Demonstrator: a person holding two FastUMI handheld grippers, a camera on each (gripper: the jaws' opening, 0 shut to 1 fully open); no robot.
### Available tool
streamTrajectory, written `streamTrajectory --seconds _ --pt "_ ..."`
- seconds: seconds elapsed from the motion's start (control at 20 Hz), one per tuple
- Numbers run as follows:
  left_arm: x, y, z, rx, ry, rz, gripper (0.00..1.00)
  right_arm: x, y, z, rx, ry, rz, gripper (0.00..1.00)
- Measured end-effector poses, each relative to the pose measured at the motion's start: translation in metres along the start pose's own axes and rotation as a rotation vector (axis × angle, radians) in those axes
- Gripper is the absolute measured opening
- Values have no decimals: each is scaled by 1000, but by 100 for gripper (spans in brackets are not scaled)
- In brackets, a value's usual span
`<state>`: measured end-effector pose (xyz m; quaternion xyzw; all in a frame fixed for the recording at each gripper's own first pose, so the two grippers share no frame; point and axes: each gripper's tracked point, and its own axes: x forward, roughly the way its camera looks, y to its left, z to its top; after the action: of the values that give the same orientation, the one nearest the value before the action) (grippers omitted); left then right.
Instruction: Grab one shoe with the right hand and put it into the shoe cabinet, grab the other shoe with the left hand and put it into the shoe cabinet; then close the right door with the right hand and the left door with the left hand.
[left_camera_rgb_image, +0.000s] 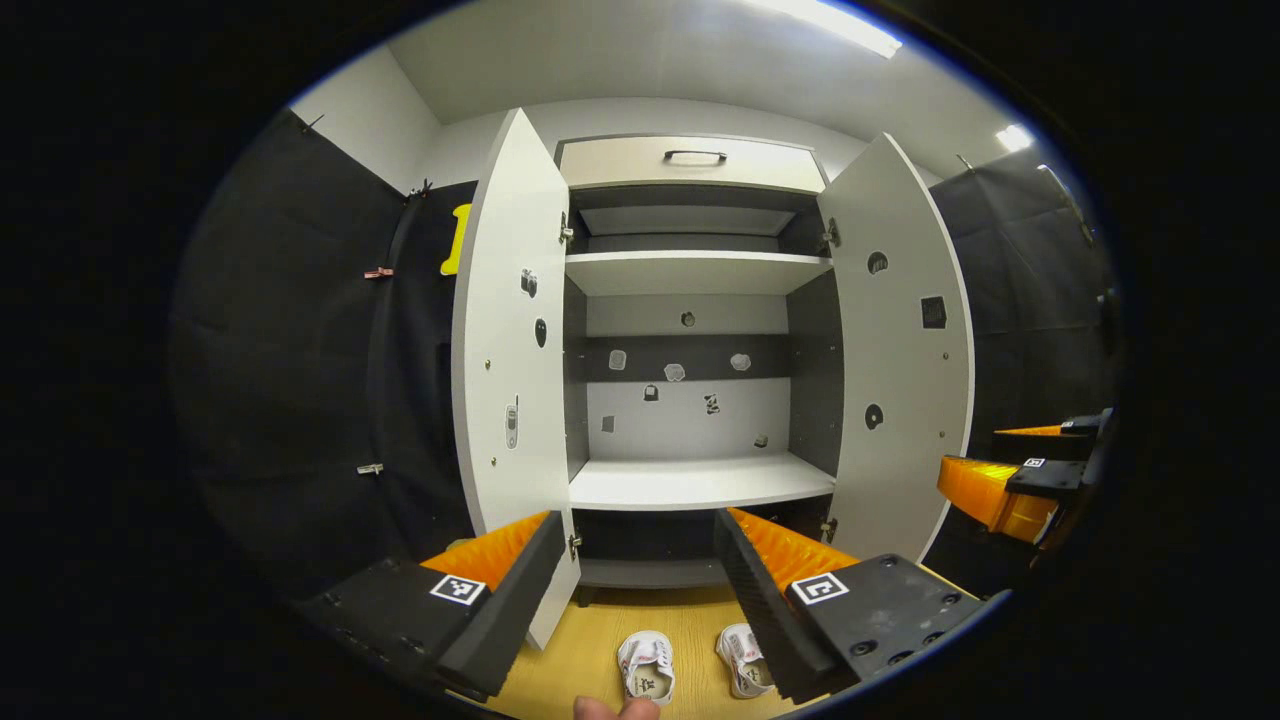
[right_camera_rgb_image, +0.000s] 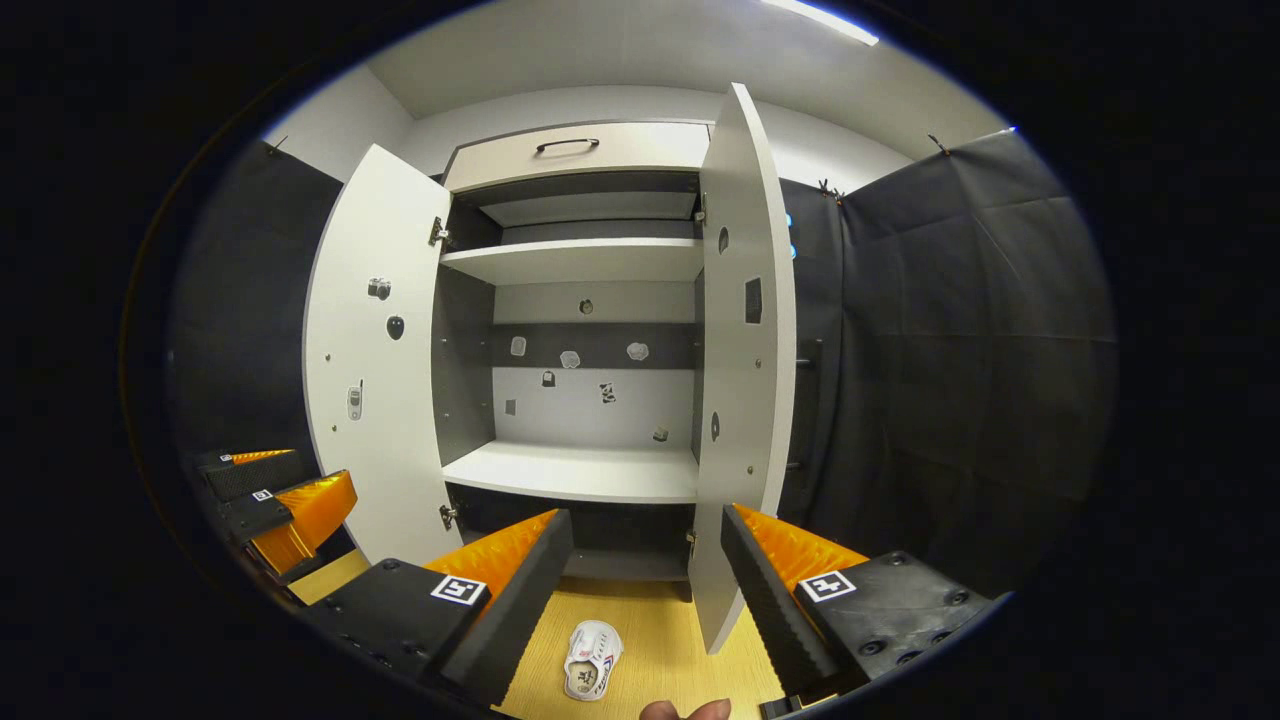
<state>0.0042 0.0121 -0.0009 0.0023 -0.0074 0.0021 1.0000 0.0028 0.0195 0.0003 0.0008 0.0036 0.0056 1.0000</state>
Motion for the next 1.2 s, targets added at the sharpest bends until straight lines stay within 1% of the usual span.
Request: streamTrajectory --seconds 0.15,0.35,0.55,0.7,1.0,1.2 --pt "1 4 0 0 -5 3 95 1 7 -6 -4 18 12 97" --pt "-1 13 -6 -6 -2 18 95 3 26 -43 18 129 59 97" --pt "-5 27 -17 -16 11 47 95 5 50 -105 49 269 118 98" --pt "-10 37 -28 -16 26 65 95 6 70 -156 102 380 158 98" --pt "-17 57 -44 -17 51 109 95 10 101 -261 106 534 205 99" --pt "-23 69 -58 -3 79 139 95 23 112 -329 117 611 205 99"
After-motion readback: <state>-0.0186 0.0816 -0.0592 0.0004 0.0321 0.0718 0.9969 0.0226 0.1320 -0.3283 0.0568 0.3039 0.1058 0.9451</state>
